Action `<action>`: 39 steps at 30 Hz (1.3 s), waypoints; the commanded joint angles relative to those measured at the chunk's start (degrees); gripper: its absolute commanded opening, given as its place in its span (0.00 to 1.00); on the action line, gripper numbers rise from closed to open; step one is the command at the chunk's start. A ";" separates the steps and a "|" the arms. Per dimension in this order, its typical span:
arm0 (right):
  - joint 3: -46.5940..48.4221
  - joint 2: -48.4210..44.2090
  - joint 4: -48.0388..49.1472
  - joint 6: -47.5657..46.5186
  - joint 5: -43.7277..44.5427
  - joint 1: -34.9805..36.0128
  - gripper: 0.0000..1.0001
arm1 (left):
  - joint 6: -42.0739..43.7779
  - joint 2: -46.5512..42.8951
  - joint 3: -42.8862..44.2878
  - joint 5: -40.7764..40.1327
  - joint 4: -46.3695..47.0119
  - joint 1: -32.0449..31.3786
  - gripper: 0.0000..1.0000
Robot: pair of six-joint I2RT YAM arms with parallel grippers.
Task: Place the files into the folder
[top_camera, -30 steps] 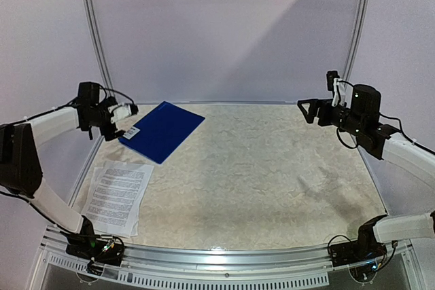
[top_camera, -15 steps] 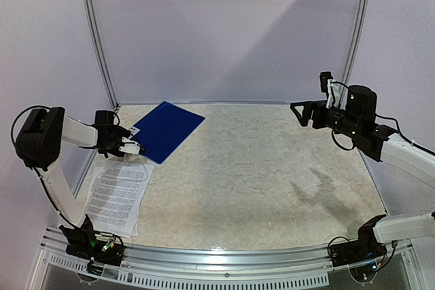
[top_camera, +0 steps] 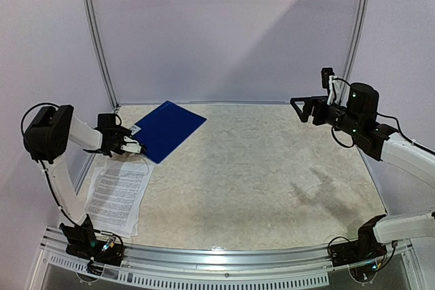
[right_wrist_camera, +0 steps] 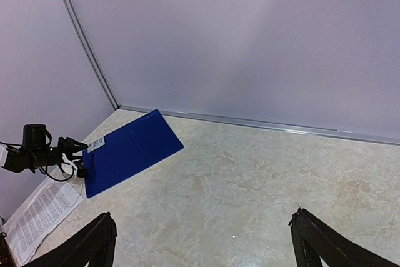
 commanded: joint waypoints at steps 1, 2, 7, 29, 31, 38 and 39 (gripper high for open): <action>1.79 0.40 1.02 0.55 -1.52 0.43 0.99 | 0.36 1.64 -1.20 1.42 3.63 -1.63 0.52; 1.92 0.54 0.86 0.71 -1.72 0.44 0.99 | 0.32 1.33 -1.38 1.80 3.78 -1.80 0.52; 2.30 1.13 0.56 0.73 -2.30 0.39 0.99 | -0.46 -1.51 -1.91 4.93 0.61 -2.39 0.52; 1.58 1.30 2.50 1.28 -4.84 0.43 0.99 | -4.92 3.02 -0.53 3.29 10.28 -6.27 0.43; 1.69 1.11 2.41 1.27 -5.07 0.43 0.99 | -4.67 4.34 -0.44 2.35 12.33 -6.76 0.43; 1.60 -0.12 2.18 1.34 -5.03 0.43 0.99 | -4.54 6.62 0.33 0.97 12.61 -7.46 0.47; 1.67 -0.20 2.02 1.34 -5.08 0.44 0.99 | -4.67 7.09 0.57 0.72 12.93 -7.52 0.47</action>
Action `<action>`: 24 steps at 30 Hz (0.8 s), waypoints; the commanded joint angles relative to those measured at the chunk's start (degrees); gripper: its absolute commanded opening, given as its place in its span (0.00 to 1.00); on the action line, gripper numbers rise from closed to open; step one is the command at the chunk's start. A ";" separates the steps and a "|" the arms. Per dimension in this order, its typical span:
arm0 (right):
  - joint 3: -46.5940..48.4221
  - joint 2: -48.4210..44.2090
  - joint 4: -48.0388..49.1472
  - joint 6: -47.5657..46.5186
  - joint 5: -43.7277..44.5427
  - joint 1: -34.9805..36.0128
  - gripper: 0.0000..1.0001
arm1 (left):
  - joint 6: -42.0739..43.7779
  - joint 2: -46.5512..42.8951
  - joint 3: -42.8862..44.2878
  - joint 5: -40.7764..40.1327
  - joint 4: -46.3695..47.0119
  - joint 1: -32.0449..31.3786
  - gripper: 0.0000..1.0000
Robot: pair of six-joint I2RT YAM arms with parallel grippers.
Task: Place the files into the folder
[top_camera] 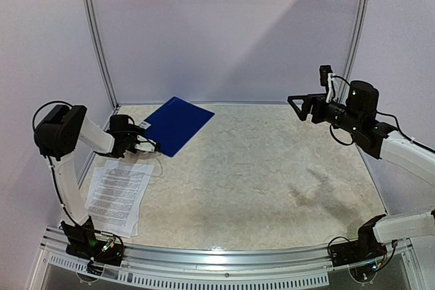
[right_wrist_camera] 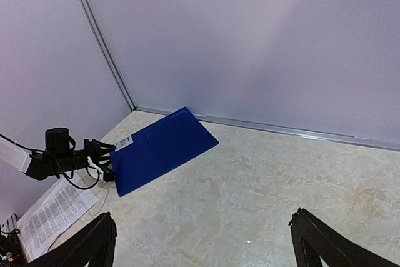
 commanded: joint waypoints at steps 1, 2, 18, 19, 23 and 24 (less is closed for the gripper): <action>0.68 -1.24 0.43 0.35 -0.97 0.40 0.99 | -0.02 2.56 0.37 -1.12 2.51 -0.83 0.46; 0.68 -1.46 0.35 0.35 -1.00 0.42 0.99 | -0.18 2.70 0.52 -1.17 2.78 -0.83 0.45; 2.25 0.39 -3.69 7.79 5.96 2.29 0.99 | -23.06 -12.13 2.26 -2.17 -15.69 -7.40 0.00; 2.79 1.13 -4.54 9.14 7.06 3.07 0.98 | -26.40 -13.86 3.14 -2.47 -19.42 -8.44 0.00; 5.33 8.04 -6.65 19.37 9.62 6.95 0.97 | -42.23 -19.91 8.12 -1.90 -35.14 -11.72 0.00; 5.99 10.22 -6.90 23.16 9.83 8.29 0.96 | -46.22 -21.11 9.73 -0.87 -39.40 -12.19 0.00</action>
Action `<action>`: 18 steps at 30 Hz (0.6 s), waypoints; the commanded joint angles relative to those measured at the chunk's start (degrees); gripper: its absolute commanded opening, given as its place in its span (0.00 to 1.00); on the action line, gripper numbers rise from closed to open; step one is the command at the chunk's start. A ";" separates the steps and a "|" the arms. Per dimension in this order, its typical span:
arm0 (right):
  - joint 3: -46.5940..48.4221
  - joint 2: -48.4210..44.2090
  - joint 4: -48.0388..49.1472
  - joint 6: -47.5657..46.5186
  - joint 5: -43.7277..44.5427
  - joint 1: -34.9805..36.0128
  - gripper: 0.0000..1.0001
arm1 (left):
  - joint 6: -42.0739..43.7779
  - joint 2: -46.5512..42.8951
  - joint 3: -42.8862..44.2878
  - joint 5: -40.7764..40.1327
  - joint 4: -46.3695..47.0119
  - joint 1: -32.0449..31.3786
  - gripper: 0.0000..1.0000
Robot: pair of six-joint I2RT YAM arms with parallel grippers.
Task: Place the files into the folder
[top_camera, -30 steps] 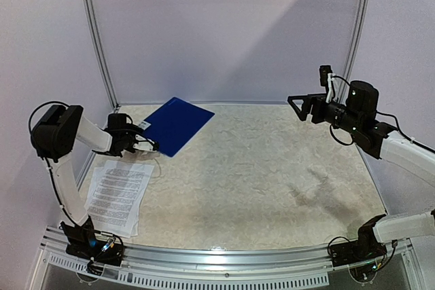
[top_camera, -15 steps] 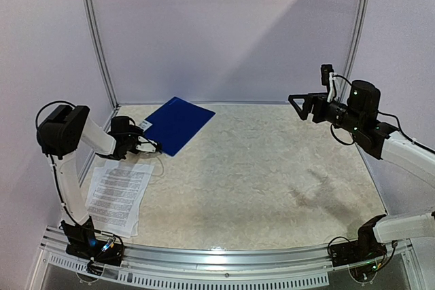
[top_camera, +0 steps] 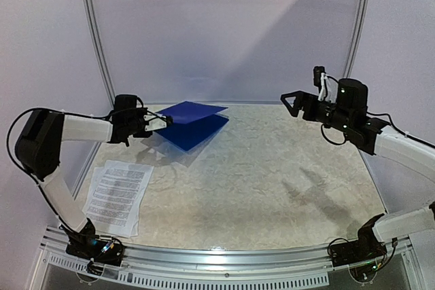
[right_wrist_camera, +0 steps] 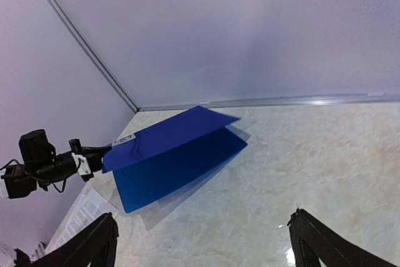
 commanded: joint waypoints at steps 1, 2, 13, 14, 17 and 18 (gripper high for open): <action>3.77 8.31 -3.96 14.52 3.23 5.12 0.96 | -22.07 -5.79 6.34 3.28 -23.51 -2.88 0.00; 4.96 11.67 -4.01 17.17 2.54 6.45 0.96 | -24.94 -6.79 7.36 3.78 -25.99 -3.15 0.00; 10.97 37.35 12.08 43.14 -5.97 15.97 0.96 | -38.34 -12.08 6.96 6.36 -31.45 -6.92 0.00; 11.41 39.22 14.01 45.38 -6.49 16.66 0.96 | -39.46 -12.25 7.00 6.71 -31.52 -6.94 0.00; 13.52 44.13 15.96 48.63 -6.86 18.44 0.96 | -41.12 -12.40 7.31 7.04 -31.55 -7.22 0.00; 13.90 45.72 16.91 49.69 -6.94 18.69 0.96 | -41.73 -12.40 7.42 7.00 -31.53 -7.22 0.00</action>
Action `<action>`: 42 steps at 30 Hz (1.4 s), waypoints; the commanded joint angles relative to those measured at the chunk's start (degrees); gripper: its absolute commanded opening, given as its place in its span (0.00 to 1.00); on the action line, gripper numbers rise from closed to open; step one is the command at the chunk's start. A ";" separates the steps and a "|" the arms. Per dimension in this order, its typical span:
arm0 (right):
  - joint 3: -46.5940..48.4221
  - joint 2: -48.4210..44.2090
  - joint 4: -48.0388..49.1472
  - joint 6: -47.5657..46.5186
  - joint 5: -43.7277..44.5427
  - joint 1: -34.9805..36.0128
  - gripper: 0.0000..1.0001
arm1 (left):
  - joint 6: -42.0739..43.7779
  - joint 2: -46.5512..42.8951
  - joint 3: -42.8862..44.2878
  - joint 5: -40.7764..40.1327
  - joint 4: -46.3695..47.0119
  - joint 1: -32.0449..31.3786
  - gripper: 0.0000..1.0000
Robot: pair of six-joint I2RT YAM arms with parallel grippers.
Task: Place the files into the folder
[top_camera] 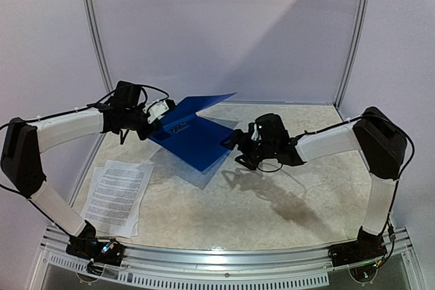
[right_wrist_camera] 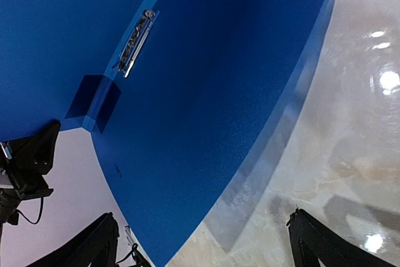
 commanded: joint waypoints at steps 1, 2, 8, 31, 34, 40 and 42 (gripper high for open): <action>3.13 6.12 8.30 9.02 -1.82 1.99 0.96 | -5.86 -1.65 0.09 1.48 -1.67 -0.80 0.00; 3.17 8.01 11.33 10.30 -2.29 2.06 0.96 | -6.44 -1.67 0.20 1.57 -1.89 -0.78 0.00; 6.32 14.31 15.73 14.09 -3.01 2.11 0.93 | -9.20 -2.33 0.41 3.09 -2.81 -0.77 0.00; -4.49 4.39 18.26 4.72 -8.54 -4.24 0.00 | -26.30 -4.64 -1.42 25.05 -8.48 13.86 0.62; -5.78 -0.29 8.39 -1.18 -12.16 -7.02 0.00 | -25.15 -5.60 -1.85 27.97 -9.87 15.82 0.73; -3.98 -10.23 -21.57 -17.87 -16.56 -11.75 0.00 | -21.13 -8.99 0.76 29.89 -19.51 16.61 0.79; 0.46 -12.82 -35.46 -26.68 -14.23 -12.10 0.00 | -19.35 -10.60 1.91 28.67 -22.30 16.59 0.78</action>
